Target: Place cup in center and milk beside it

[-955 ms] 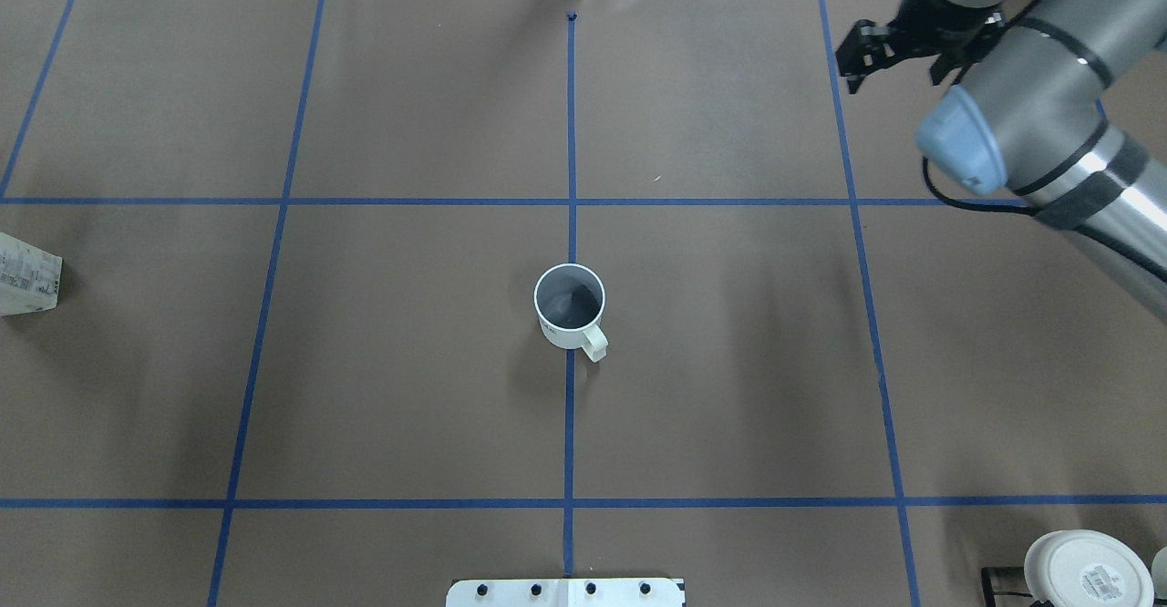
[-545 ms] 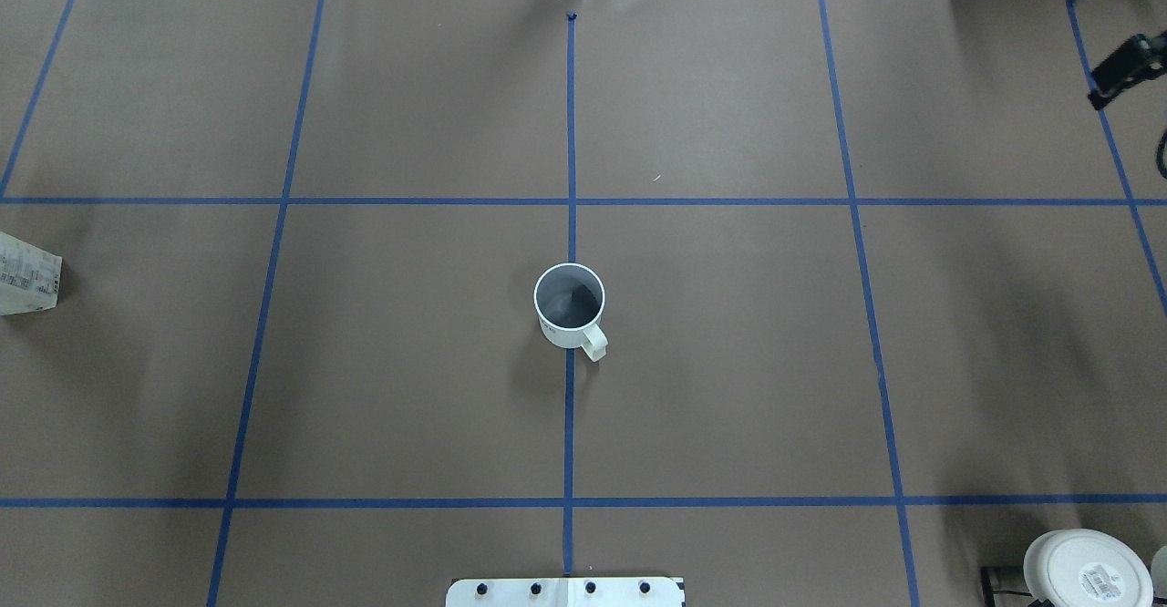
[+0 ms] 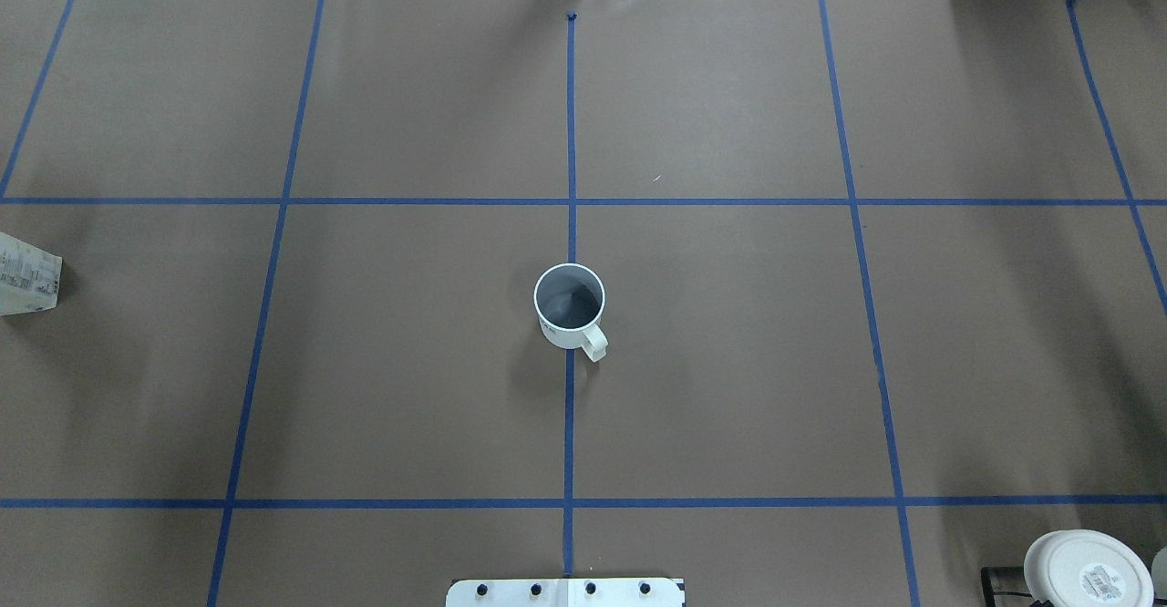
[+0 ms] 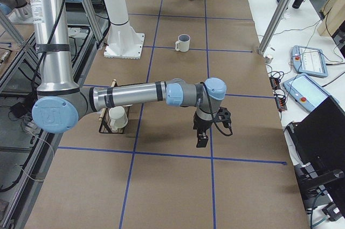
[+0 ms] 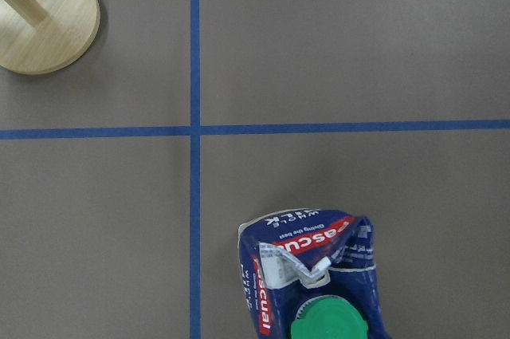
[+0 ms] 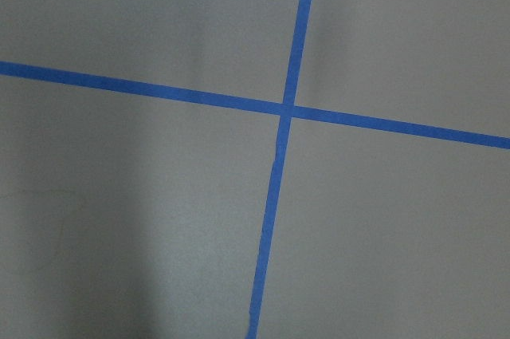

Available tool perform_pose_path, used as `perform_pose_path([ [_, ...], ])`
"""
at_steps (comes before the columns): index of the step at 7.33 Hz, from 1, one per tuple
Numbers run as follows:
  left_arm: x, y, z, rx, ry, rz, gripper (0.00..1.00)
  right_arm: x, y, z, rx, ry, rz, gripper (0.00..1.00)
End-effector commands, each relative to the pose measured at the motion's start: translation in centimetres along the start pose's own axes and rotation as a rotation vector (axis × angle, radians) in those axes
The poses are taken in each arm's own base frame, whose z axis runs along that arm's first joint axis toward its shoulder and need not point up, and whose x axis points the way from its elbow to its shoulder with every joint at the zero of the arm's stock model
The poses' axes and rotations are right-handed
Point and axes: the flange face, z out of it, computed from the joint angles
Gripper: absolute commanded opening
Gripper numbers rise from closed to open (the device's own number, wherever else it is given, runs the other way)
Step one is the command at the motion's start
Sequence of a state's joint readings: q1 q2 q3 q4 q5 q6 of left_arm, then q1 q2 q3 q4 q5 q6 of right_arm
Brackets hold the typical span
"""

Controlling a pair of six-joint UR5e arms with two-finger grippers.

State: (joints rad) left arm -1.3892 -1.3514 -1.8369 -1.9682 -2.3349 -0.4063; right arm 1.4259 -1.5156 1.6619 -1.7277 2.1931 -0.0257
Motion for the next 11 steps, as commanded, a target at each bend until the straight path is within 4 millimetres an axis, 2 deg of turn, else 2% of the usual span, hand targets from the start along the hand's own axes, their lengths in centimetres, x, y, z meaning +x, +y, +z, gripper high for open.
perform_pose_path([
  [1, 0.8, 0.1, 1.5, -0.021, -0.001, 0.016, 0.98, 0.1, 0.1, 0.2, -0.004, -0.002, 0.002, 1.0],
  [4, 0.8, -1.2, 2.2, -0.022, 0.001, 0.014, 0.98, 0.2, 0.1, 0.4, -0.007, -0.001, 0.005, 1.0],
  [5, 1.6, -1.8, 2.3, -0.016, 0.006, -0.026, 0.98, 0.3, 0.2, 0.5, -0.011, -0.001, 0.009, 1.0],
  [6, 2.7, -2.0, 3.2, -0.02, -0.003, -0.022, 0.98, 0.3, 0.2, 0.5, -0.011, -0.001, 0.009, 1.0],
  [8, 1.2, -1.8, 5.0, -0.016, -0.015, -0.013, 0.97, 0.6, 0.2, 0.9, -0.018, -0.001, 0.016, 1.0],
  [9, 0.8, -1.7, 5.5, -0.012, -0.012, -0.007, 0.93, 0.5, 0.1, 0.8, -0.017, -0.001, 0.017, 1.0],
  [10, 0.9, -1.8, 5.4, -0.009, -0.01, -0.002, 0.76, 0.5, 0.1, 0.8, -0.017, -0.001, 0.017, 1.0],
  [11, 1.0, -1.8, 5.5, -0.007, -0.008, 0.008, 0.51, 0.6, 0.1, 0.9, -0.018, -0.001, 0.018, 1.0],
])
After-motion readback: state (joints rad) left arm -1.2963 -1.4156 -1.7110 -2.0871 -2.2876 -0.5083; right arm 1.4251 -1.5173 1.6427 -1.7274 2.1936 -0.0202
